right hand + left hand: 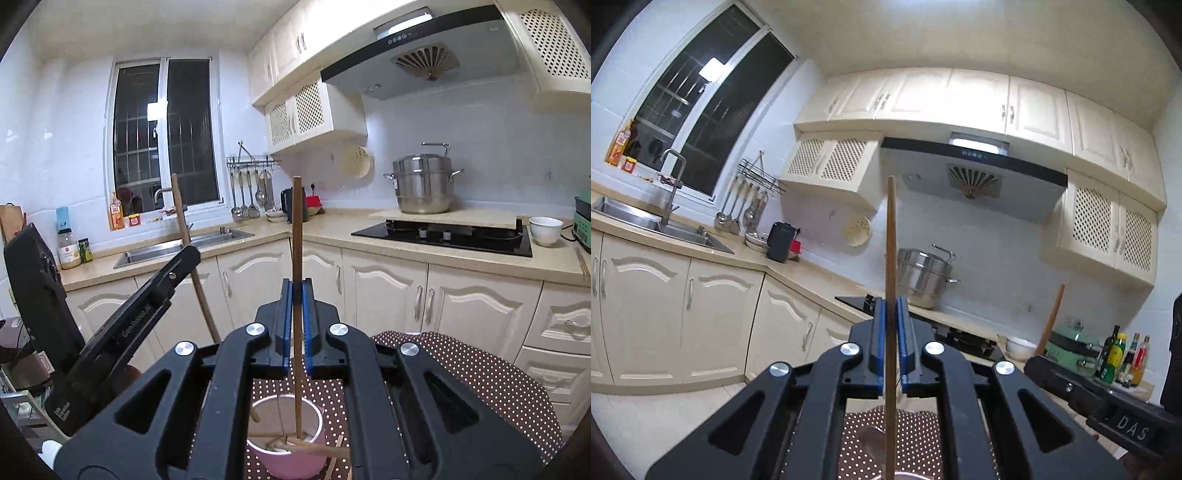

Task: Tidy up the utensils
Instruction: 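Carry both chopsticks up and over the pink cup, then open both grippers to drop the chopsticks into the pink cup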

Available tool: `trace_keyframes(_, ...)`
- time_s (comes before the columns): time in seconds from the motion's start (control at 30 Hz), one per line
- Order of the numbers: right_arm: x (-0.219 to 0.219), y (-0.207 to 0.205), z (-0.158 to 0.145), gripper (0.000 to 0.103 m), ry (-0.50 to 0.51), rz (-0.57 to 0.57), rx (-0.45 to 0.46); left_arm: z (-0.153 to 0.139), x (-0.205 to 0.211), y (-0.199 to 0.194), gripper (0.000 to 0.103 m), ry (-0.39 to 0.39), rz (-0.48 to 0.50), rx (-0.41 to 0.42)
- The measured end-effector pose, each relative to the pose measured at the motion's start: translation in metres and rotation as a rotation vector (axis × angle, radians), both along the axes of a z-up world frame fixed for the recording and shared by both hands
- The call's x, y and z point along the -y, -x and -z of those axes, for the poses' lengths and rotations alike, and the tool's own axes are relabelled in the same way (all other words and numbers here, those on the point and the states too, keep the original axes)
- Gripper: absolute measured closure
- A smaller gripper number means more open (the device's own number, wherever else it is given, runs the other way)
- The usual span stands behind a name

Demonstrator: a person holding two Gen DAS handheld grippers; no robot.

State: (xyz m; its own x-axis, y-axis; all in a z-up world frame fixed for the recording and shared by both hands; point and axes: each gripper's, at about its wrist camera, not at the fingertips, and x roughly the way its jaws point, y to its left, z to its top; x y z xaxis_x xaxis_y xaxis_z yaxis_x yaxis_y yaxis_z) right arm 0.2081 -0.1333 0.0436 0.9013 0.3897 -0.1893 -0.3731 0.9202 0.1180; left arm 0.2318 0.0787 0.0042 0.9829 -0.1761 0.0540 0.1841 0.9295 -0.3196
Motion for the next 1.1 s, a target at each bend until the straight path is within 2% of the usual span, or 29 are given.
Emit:
trace_keyframes(0.3, -0.009, 0.003, 0.013, 0.097, 0.027, -0.010, -0.029, 0.012, 0.005, 0.005, 0.096, -0.034, 0.074, -0.068)
trace_keyframes(0.33, -0.009, 0.004, 0.013, 0.097, 0.025, -0.009, -0.032, 0.011, 0.006, 0.005, 0.094, -0.042, 0.080, -0.075)
trace_keyframes(0.43, -0.010, 0.005, 0.013, 0.097, 0.029, -0.007, -0.036, 0.010, 0.007, 0.009, 0.072, -0.057, 0.074, -0.083)
trace_keyframes(0.53, -0.010, 0.007, 0.013, 0.097, 0.032, -0.004, -0.038, 0.007, 0.007, 0.013, 0.071, -0.070, 0.072, -0.089)
trace_keyframes(0.67, -0.010, 0.008, 0.011, 0.097, 0.038, 0.005, -0.047, 0.002, 0.005, 0.021, 0.057, -0.076, 0.070, -0.095)
trace_keyframes(0.87, -0.014, 0.006, 0.013, 0.097, 0.073, 0.011, -0.085, -0.009, 0.009, 0.034, 0.053, -0.137, 0.048, -0.108)
trace_keyframes(1.1, -0.012, 0.008, 0.011, 0.095, 0.075, 0.012, -0.111, -0.017, 0.001, 0.044, 0.048, -0.141, 0.029, -0.147)
